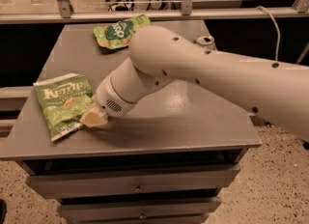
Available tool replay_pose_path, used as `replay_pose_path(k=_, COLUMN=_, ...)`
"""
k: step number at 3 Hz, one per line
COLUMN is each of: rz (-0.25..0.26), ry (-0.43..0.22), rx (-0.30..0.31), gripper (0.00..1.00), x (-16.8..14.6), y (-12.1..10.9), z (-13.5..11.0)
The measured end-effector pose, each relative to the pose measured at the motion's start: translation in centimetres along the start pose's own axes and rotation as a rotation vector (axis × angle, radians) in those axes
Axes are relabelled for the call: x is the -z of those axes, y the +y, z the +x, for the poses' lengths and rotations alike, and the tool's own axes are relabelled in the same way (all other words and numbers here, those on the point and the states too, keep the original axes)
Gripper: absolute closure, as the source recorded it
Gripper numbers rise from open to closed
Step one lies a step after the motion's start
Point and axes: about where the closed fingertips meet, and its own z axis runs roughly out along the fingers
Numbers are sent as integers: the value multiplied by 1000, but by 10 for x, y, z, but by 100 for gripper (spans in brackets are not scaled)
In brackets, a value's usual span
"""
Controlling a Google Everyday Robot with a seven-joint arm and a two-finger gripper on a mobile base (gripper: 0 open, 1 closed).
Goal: Pick green jalapeno chip bag
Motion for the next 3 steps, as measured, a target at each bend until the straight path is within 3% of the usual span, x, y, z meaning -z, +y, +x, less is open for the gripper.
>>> replay_pose_path(k=1, rz=0, ry=0, rx=0, gripper=100, x=0, y=0, z=0)
replay_pose_path(k=2, rz=70, ry=-21, rx=43, gripper=100, x=28, y=-9, z=-16)
replay_pose_path(k=3, rz=222, ry=-126, rx=164, gripper=100, x=103, y=-29, z=-61)
